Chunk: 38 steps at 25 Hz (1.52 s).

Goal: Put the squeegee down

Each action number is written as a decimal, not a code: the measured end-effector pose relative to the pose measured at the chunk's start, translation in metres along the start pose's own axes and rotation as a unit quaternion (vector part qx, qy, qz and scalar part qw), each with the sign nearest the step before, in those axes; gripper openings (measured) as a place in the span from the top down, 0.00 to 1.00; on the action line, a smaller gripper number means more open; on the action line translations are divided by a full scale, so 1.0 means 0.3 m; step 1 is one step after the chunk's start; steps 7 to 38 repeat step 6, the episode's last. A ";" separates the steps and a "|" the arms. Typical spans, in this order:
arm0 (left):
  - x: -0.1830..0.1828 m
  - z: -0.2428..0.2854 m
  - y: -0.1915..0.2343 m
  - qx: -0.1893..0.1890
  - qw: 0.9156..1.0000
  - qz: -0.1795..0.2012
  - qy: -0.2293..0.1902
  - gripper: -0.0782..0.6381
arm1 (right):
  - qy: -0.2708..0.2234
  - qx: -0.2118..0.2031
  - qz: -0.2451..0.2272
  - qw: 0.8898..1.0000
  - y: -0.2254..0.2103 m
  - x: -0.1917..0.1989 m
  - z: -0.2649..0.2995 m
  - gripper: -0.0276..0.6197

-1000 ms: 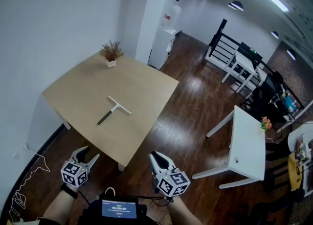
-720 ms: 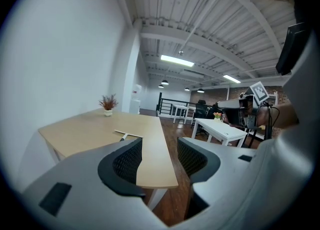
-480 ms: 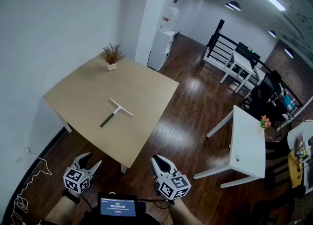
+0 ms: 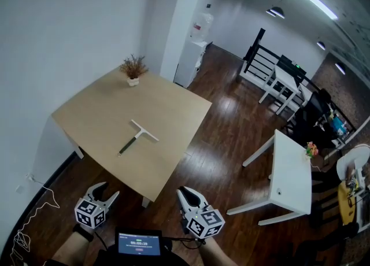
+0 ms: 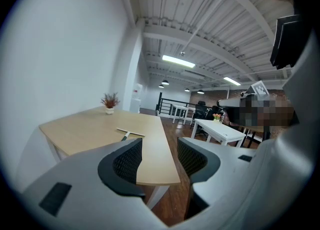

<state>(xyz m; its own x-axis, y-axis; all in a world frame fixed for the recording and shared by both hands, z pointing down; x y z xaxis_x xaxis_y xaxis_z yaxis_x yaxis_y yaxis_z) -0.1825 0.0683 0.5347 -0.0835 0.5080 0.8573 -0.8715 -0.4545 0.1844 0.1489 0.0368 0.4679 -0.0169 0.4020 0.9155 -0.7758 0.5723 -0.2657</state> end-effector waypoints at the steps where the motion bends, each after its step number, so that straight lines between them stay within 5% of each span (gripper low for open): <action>1: -0.002 0.000 0.006 -0.001 1.000 0.001 -0.002 0.57 | -0.001 0.000 0.000 1.000 0.000 -0.001 0.004 0.86; 38: 0.007 0.006 0.014 0.001 1.000 -0.014 -0.008 0.57 | -0.001 -0.003 0.001 1.000 -0.004 0.004 0.017 0.86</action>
Point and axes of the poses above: the fingertips, and each gripper's own axes: z forward along the fingers, y to its left, x out of its underside, the point moved 7 cm from there along -z, backward along the fingers, and after that the axes turned 8 degrees about y, right-handed, at the moved point
